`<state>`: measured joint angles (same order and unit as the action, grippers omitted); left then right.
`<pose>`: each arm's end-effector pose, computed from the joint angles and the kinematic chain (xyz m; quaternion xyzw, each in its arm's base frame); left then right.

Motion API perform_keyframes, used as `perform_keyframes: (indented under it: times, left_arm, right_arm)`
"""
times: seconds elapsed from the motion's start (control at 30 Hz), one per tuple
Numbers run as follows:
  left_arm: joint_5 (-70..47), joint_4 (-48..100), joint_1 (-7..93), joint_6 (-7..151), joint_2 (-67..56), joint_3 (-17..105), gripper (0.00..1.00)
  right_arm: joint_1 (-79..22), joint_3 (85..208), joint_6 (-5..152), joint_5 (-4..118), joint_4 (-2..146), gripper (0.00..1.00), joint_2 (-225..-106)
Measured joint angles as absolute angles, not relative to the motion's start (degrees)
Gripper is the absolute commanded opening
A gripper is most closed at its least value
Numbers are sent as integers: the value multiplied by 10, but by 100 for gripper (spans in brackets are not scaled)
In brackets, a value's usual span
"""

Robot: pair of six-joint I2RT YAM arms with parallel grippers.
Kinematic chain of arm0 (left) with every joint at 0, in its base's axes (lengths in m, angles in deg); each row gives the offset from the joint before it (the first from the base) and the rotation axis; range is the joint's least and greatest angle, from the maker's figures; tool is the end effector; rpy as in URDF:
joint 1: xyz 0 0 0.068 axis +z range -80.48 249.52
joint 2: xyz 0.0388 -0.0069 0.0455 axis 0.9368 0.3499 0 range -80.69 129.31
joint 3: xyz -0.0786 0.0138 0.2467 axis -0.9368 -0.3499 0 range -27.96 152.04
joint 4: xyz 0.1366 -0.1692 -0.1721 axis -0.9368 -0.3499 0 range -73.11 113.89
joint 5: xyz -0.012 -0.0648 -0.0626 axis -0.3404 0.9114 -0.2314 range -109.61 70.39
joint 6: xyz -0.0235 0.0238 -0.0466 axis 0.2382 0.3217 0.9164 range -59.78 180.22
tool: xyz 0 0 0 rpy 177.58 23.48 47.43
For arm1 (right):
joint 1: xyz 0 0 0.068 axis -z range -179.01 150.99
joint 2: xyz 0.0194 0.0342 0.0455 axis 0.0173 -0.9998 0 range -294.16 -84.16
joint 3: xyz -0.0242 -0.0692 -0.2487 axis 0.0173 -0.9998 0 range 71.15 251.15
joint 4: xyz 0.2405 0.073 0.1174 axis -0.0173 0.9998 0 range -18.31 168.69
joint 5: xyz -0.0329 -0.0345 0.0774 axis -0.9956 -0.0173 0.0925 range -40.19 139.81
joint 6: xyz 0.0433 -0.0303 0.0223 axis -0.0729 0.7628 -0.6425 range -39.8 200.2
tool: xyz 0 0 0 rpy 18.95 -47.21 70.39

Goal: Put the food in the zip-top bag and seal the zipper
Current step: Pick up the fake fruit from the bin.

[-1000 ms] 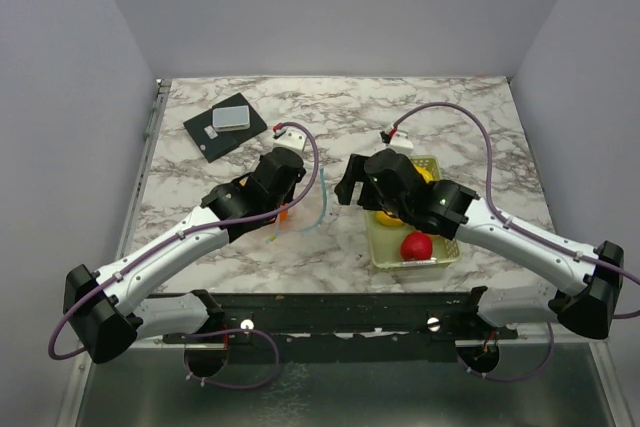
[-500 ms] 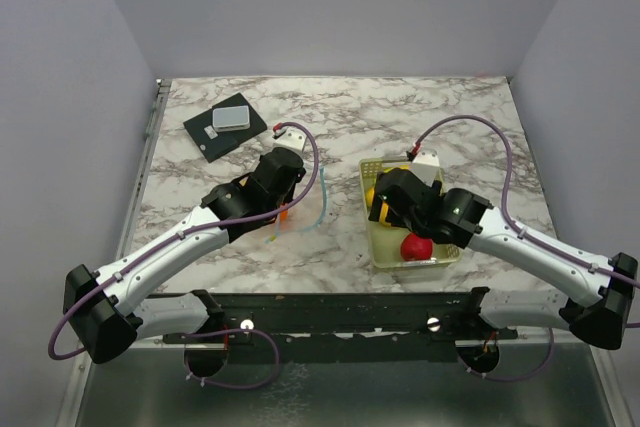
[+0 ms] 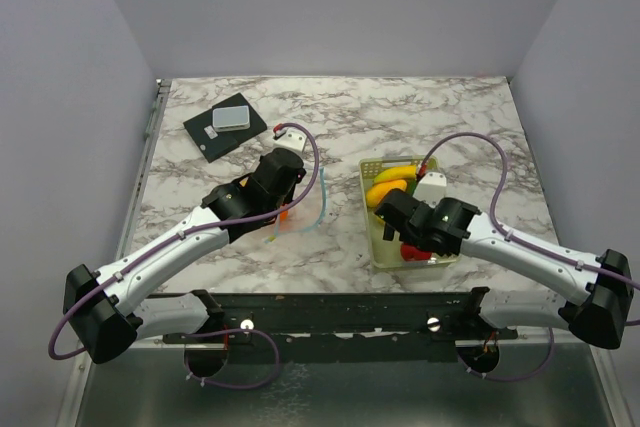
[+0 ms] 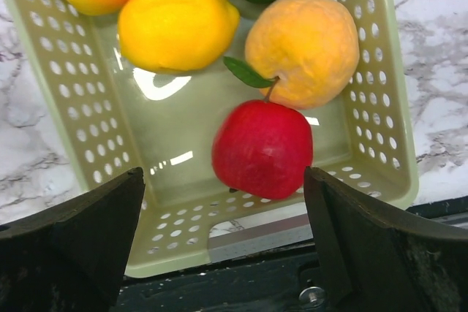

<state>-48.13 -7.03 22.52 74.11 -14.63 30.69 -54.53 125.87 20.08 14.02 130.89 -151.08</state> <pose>0.1997 -0.1858 0.2996 0.1457 0.8667 -0.0229 0.4765 0.1468 0.1718 0.2454 0.0873 0.9364 -0.0314 0.3385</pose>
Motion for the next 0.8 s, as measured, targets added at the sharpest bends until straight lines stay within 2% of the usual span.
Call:
perform_keyframes:
  times: [0.2, 0.53, 0.8]
  left_arm:
    - [-481, -70, 225, 741, -146, 307, 0]
    - [-481, -70, 225, 741, -146, 307, 0]
    - [-481, -70, 225, 741, -146, 307, 0]
  right_arm:
    - [-537, 1226, 191, 141, 1313, 100, -1511]
    - [-509, 1173, 188, 159, 1282, 100, -1516]
    - [-479, 1142, 203, 190, 1231, 91, -1521]
